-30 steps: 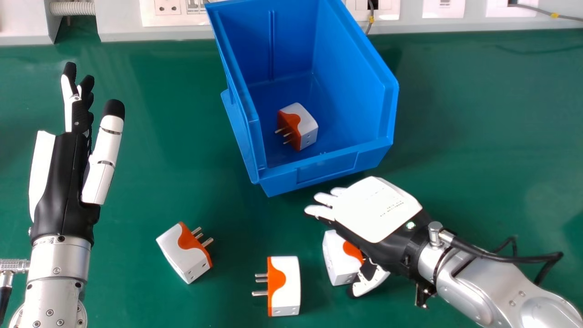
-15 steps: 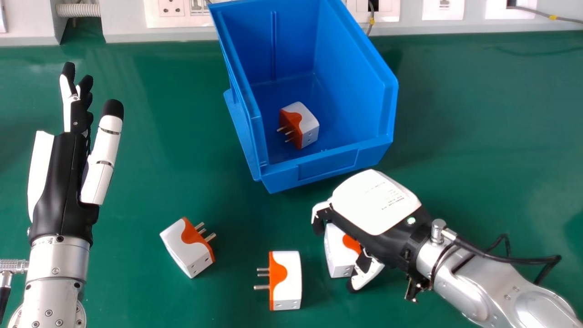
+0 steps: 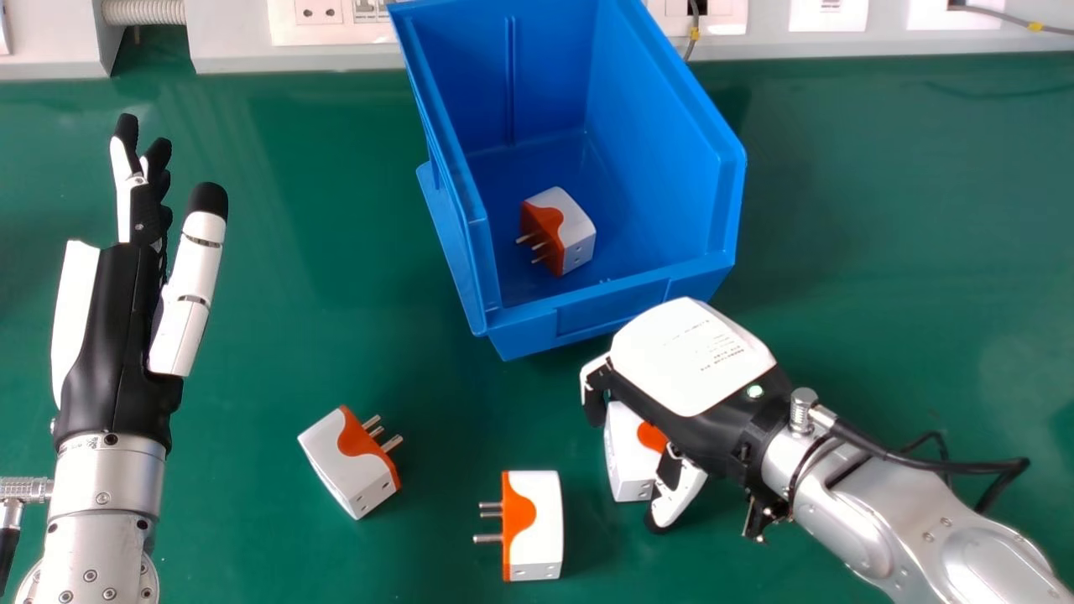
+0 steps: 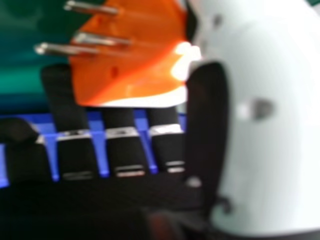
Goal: Pick all objects and put in blue box
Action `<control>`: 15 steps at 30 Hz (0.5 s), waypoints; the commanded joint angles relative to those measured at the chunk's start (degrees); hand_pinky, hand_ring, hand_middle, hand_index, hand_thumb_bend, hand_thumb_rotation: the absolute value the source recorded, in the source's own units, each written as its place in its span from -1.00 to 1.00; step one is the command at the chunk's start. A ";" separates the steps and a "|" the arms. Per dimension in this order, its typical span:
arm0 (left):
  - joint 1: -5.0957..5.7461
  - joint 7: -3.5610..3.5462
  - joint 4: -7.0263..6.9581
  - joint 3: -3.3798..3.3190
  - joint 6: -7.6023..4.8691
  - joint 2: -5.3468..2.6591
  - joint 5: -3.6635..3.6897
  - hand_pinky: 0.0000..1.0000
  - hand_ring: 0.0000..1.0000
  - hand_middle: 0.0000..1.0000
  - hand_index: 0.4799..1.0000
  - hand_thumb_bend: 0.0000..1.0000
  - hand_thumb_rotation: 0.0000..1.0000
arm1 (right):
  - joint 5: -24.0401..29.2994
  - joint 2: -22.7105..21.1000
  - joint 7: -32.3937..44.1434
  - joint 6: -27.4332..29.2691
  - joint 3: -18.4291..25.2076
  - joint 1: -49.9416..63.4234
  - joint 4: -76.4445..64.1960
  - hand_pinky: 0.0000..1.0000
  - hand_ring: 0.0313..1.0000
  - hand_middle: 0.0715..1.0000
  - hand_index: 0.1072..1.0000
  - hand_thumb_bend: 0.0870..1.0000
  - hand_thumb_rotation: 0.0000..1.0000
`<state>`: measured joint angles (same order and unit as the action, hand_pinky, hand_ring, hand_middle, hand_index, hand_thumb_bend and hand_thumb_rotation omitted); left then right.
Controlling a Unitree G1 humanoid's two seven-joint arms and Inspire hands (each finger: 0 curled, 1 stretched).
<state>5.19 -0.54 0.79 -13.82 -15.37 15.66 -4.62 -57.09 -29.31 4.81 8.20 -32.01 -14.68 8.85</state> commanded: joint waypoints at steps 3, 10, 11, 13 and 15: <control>-0.53 0.57 -1.57 0.01 -0.28 0.39 -0.70 0.97 1.00 1.00 1.00 -0.15 1.00 | -0.32 -1.74 2.52 -0.53 0.32 1.24 -0.70 -0.93 -0.89 -0.14 -0.17 -0.04 -1.00; -0.66 0.64 -1.42 0.17 -0.32 0.35 -0.77 0.97 1.00 1.00 1.00 -0.15 1.00 | 7.76 -1.11 8.33 -1.55 5.60 5.04 -10.45 -0.93 -0.90 -0.14 -0.17 -0.04 -1.00; -0.67 0.63 -1.36 0.18 -0.36 0.35 -0.74 0.97 1.00 1.00 1.00 -0.15 1.00 | 8.28 -1.20 9.14 -1.86 6.31 5.69 -12.30 -0.93 -0.90 -0.14 -0.17 -0.04 -1.00; -0.64 0.61 -1.35 0.19 -0.41 0.37 -0.71 0.97 1.00 1.00 1.00 -0.14 1.00 | 8.80 -1.51 10.53 -2.17 7.39 6.64 -15.14 -0.93 -0.89 -0.14 -0.18 -0.04 -1.00; -0.61 0.62 -1.46 0.23 -0.31 0.37 -0.75 0.97 1.00 1.00 1.00 -0.14 1.00 | 9.21 -2.60 13.02 -2.77 9.14 8.15 -20.17 -0.92 -0.89 -0.14 -0.18 -0.04 -1.00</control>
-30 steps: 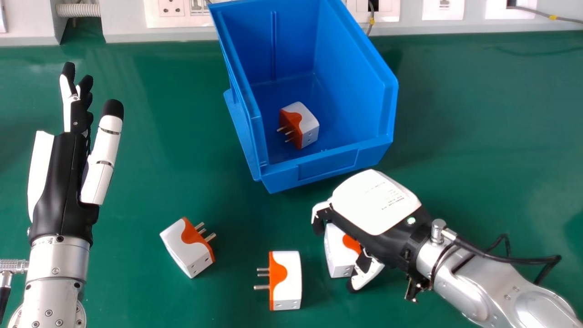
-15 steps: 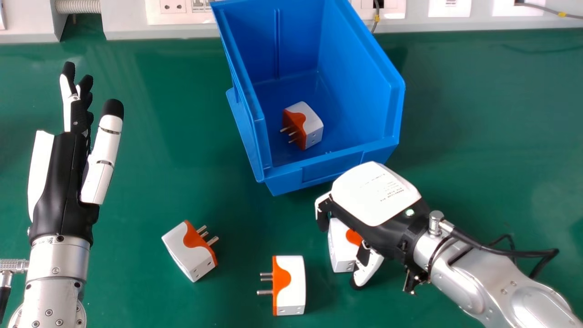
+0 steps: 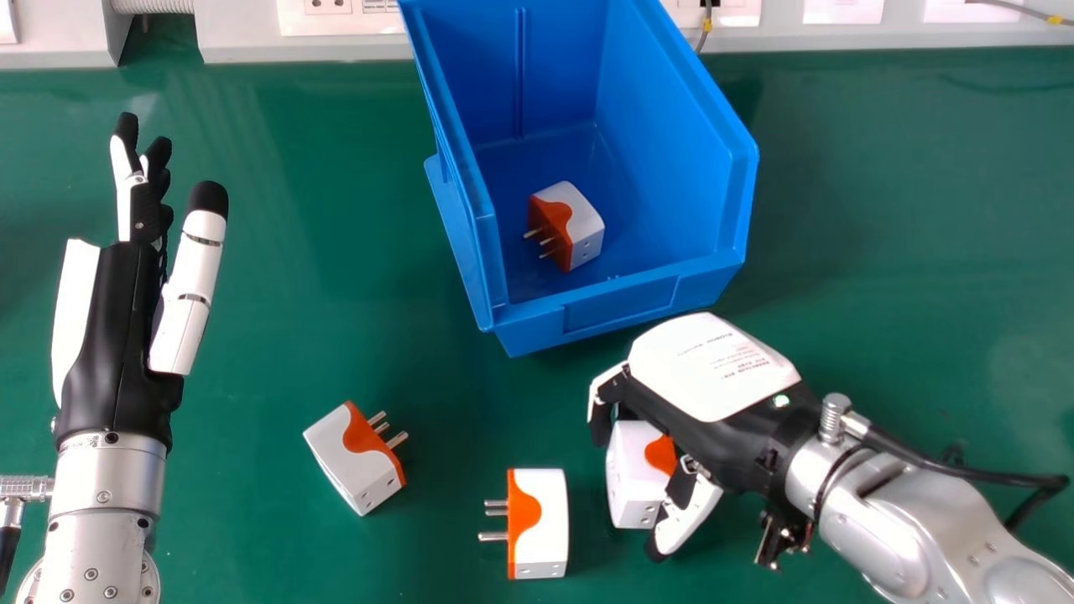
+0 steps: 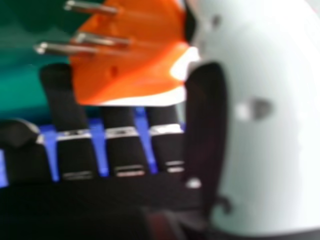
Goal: Pick all objects and put in blue box
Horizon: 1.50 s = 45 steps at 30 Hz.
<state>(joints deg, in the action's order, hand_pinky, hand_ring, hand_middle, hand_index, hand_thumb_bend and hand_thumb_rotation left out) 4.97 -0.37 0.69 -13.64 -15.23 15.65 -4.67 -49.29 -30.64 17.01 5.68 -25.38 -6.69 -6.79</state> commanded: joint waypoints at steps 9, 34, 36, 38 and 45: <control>-0.74 0.40 -0.72 0.26 -0.51 0.61 -0.76 0.96 1.00 1.00 1.00 -0.14 1.00 | 5.55 -4.38 6.42 -0.66 12.44 5.53 -21.87 -0.92 -0.88 -0.38 -0.17 -0.07 -0.90; -1.43 0.57 1.34 0.70 -2.21 0.75 -0.65 0.96 1.00 1.00 1.00 -0.13 1.00 | 4.27 3.82 2.17 -1.28 14.60 -21.46 -9.79 -0.94 -0.92 -0.86 -0.19 -0.11 -0.72; -1.36 0.54 1.50 0.68 -2.51 0.79 -0.55 0.96 1.00 1.00 1.00 -0.14 1.00 | 3.23 5.03 0.53 -1.07 13.32 -24.14 -6.03 -0.94 -0.92 -0.86 -0.19 -0.10 -0.72; -1.23 0.47 1.81 0.57 -2.95 0.90 -0.39 0.96 1.00 1.00 1.00 -0.14 1.00 | 2.26 6.21 -1.89 -0.30 11.81 -27.37 -0.42 -0.94 -0.92 -0.86 -0.19 -0.10 -0.72; -0.47 0.46 0.68 0.64 -2.43 0.73 -0.24 0.96 1.00 1.00 1.00 -0.14 1.00 | -0.54 9.15 -9.15 1.80 6.17 -41.00 24.09 -0.93 -0.91 -0.83 -0.19 -0.10 -0.72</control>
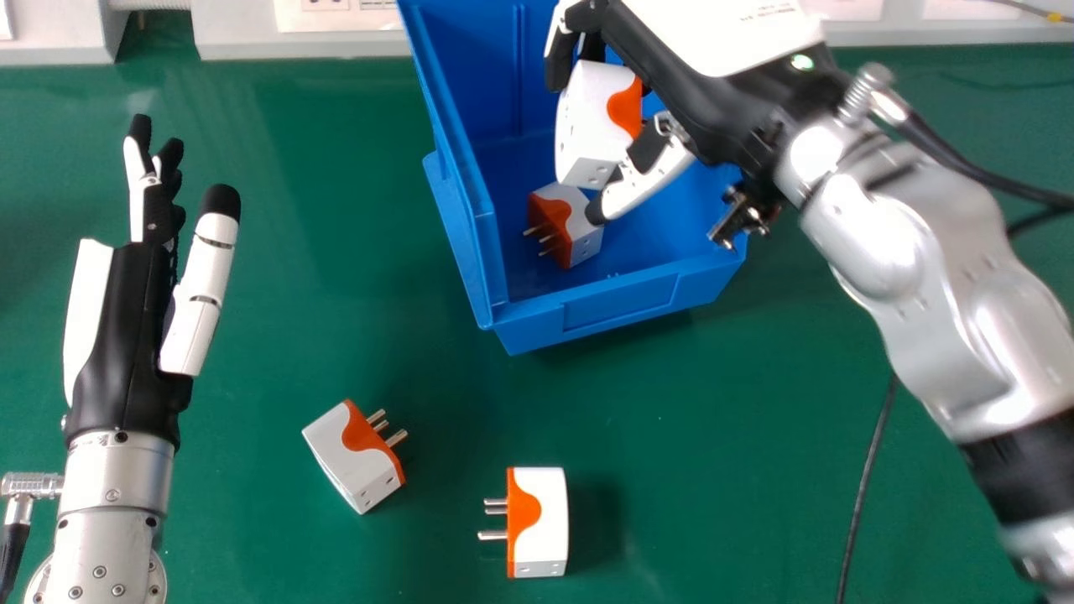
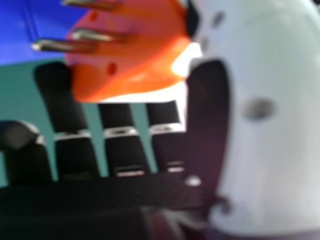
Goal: Pick all objects and put in blue box
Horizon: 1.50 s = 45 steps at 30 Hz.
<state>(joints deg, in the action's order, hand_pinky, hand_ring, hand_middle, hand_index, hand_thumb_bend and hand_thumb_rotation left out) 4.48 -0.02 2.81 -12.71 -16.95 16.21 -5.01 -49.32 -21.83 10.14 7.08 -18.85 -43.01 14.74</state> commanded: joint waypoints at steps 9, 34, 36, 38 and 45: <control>0.85 -0.35 -2.53 -0.40 0.14 0.04 1.13 0.98 1.00 1.00 1.00 -0.17 1.00 | -4.11 6.89 -8.15 -1.54 -8.06 -19.20 27.40 -0.92 -0.90 -0.82 -0.18 -0.11 -0.71; 1.17 0.08 -3.26 -0.16 0.20 -0.57 0.62 1.00 1.00 1.00 1.00 -0.18 1.00 | -1.16 13.79 -17.48 -6.38 -14.15 -26.79 51.49 -0.82 -0.79 -0.63 -0.15 -0.09 -0.78; 1.02 0.23 -3.18 -0.05 0.32 -0.56 0.34 1.00 1.00 1.00 1.00 -0.18 1.00 | -0.72 13.90 -17.80 -6.95 -13.94 -26.49 51.68 -0.82 -0.79 -0.63 -0.15 -0.09 -0.78; 0.86 0.30 -3.14 0.06 0.50 -0.58 0.15 1.00 1.00 1.00 1.00 -0.18 1.00 | -0.80 13.63 -18.92 -7.32 -14.28 -25.93 51.54 -0.73 -0.68 -0.53 -0.13 -0.09 -0.82; 0.62 0.45 -3.27 0.44 1.05 -0.73 0.11 1.00 1.00 1.00 1.00 -0.18 1.00 | -2.77 11.98 -16.70 -7.96 -18.51 -25.77 51.14 -0.29 -0.12 -0.02 0.11 -0.03 -0.60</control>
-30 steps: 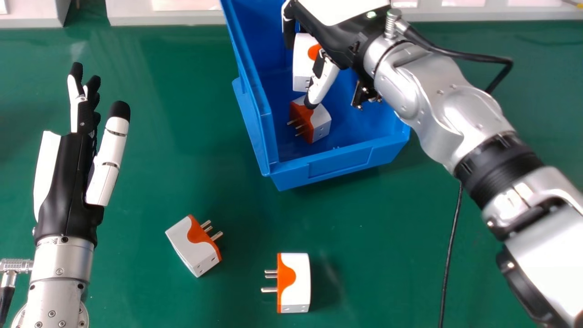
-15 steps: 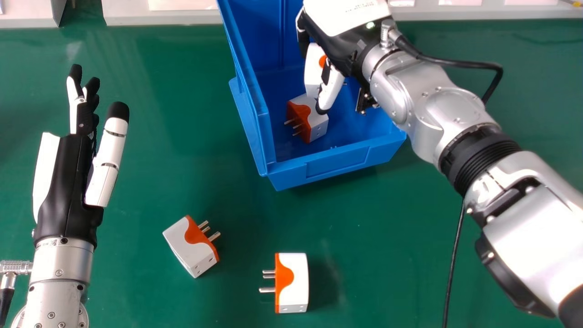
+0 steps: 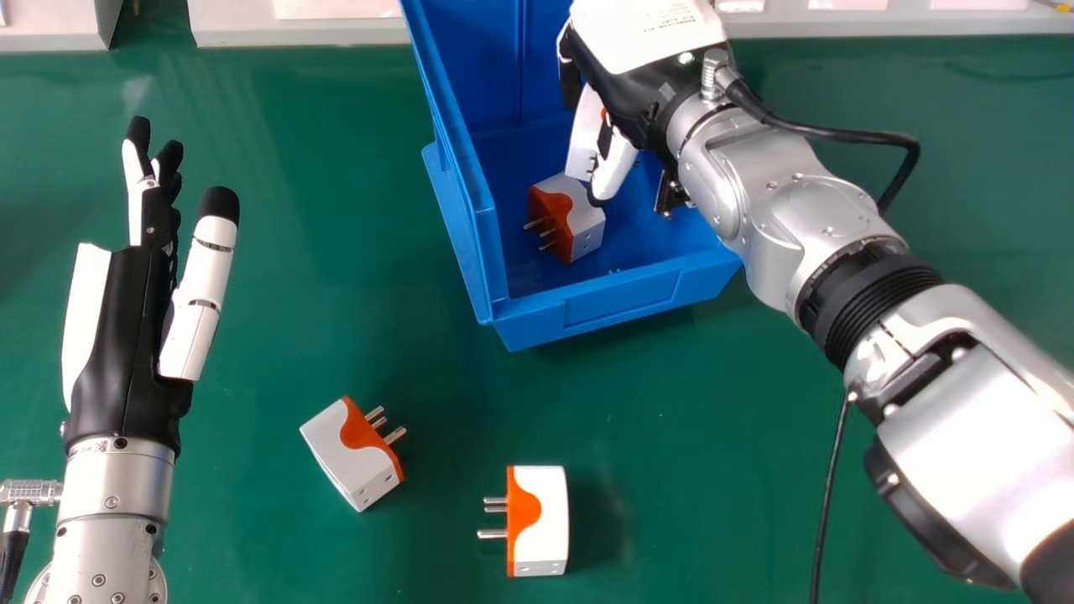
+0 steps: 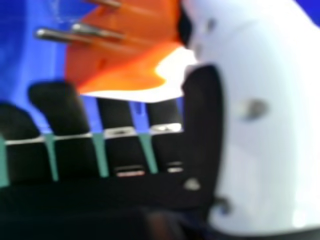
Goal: Pick all objects and put in blue box
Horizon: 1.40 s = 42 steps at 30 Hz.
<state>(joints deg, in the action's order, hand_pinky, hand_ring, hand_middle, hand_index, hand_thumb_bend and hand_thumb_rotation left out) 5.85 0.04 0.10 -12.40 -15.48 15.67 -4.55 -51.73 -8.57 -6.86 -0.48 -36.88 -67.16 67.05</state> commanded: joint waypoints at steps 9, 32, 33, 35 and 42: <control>-1.04 0.47 -0.56 0.41 -0.58 -0.18 -0.72 1.00 1.00 1.00 1.00 -0.18 1.00 | -0.08 -2.02 1.15 -1.80 -1.60 -0.45 -2.10 0.56 0.70 0.73 0.75 0.18 0.21; -1.94 0.92 1.37 0.67 -2.02 -0.24 -1.26 1.00 1.00 1.00 1.00 -0.20 1.00 | 2.10 -6.73 0.67 -4.11 2.28 7.92 -18.19 0.95 0.99 1.00 1.00 0.12 0.43; -1.91 0.89 1.29 0.70 -2.05 -0.25 -1.24 1.00 1.00 1.00 1.00 -0.20 1.00 | 2.10 -7.43 0.77 -4.90 3.01 9.82 -22.05 0.95 0.99 1.00 1.00 0.12 0.43; -1.90 0.81 1.37 0.71 -2.15 -0.22 -1.18 1.00 1.00 1.00 1.00 -0.19 1.00 | 1.86 -8.80 0.72 -6.40 4.50 13.86 -30.05 0.95 1.00 1.00 1.00 0.07 0.37; -2.16 0.59 2.10 0.76 -2.54 -0.01 -0.99 1.00 1.00 1.00 1.00 -0.19 1.00 | 0.04 -13.06 -1.14 -8.66 10.35 30.64 -57.89 0.99 1.00 1.00 1.00 -0.20 -0.07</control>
<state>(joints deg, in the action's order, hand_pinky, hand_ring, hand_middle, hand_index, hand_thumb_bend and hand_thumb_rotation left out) 4.15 0.39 2.65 -11.64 -16.71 15.48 -5.19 -50.39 -19.93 -6.30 -8.42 -29.04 -39.49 16.87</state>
